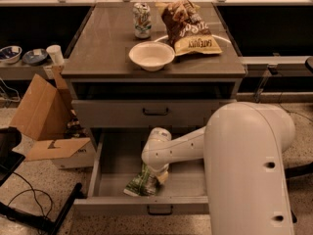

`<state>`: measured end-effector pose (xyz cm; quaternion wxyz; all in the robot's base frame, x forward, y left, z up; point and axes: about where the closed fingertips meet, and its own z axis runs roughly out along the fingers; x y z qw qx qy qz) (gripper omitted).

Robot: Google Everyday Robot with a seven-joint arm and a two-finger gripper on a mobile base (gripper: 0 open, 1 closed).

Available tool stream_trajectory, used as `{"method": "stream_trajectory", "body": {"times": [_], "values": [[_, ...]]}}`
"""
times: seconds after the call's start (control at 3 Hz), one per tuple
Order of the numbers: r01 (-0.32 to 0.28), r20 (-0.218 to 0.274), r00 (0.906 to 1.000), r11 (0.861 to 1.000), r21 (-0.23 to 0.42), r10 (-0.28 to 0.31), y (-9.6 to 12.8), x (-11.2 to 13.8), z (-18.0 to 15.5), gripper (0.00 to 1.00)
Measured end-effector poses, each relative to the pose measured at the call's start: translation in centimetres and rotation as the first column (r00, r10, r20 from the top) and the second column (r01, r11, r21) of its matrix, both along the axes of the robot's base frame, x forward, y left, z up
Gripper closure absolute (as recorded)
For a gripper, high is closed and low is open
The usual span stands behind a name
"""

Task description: Pick green jalapeno chip bag from middle drawer and place on counter

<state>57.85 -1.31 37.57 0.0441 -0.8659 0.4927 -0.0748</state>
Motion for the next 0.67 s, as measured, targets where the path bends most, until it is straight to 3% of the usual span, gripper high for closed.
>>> {"method": "stream_trajectory", "body": {"times": [0.33, 0.67], "values": [[0.001, 0.000, 1.0000, 1.000, 0.001, -0.001, 0.02, 0.03, -0.01, 0.69], [0.001, 0.000, 1.0000, 1.000, 0.001, -0.001, 0.03, 0.03, 0.00, 0.93]]}}
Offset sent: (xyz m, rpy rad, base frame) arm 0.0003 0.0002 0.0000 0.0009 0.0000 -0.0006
